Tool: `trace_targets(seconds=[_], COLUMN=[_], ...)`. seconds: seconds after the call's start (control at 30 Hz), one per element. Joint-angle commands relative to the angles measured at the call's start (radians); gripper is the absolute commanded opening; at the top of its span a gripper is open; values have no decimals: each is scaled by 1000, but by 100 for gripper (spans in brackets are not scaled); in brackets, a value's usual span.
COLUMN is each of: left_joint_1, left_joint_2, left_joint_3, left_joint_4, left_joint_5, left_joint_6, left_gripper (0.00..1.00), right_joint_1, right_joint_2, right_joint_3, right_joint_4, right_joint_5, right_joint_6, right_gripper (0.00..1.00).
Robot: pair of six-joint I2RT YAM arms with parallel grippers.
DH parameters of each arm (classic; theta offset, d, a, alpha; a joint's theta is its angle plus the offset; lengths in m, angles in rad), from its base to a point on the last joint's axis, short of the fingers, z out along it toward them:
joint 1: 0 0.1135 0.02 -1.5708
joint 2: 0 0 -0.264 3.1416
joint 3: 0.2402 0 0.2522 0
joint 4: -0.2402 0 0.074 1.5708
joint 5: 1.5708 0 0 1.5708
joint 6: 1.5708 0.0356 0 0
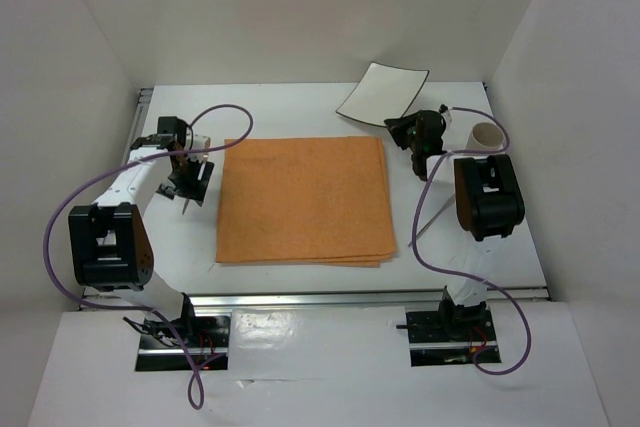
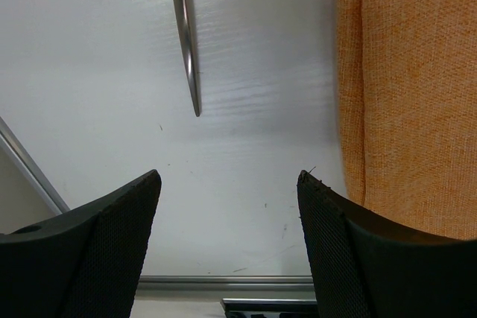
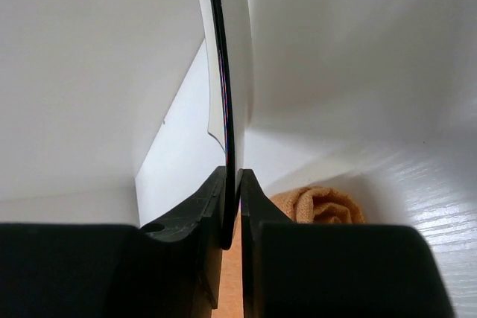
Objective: Set the dinner table for one person
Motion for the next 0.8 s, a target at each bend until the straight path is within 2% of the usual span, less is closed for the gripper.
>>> trace_targets(seconds=[0.0, 0.2, 0.37, 0.53, 0.67, 0.77], left_joint_1=[4, 13, 22, 22, 22, 32], left_joint_2=[-37, -37, -37, -37, -58, -81], left_joint_3=[-13, -13, -2, 8, 8, 8], left_joint_4=[4, 14, 14, 4, 4, 4], left_joint_5=[14, 14, 49, 60, 60, 60], left_joint_6=[-7, 2, 3, 3, 3, 3], left_gripper=[81, 81, 81, 81, 81, 81], right_joint_1=[7, 62, 185, 237, 301, 355], right_joint_2=[-133, -248, -398, -508, -558, -614], right_joint_3=[123, 61, -106, -185, -255, -379], right_joint_4=[248, 156, 156, 106, 53, 99], right_joint_5=[-35, -173, -115, -101, -182, -194], right_joint_6=[-44, -20, -55, -35, 8, 84], right_gripper=[0, 0, 0, 0, 0, 0])
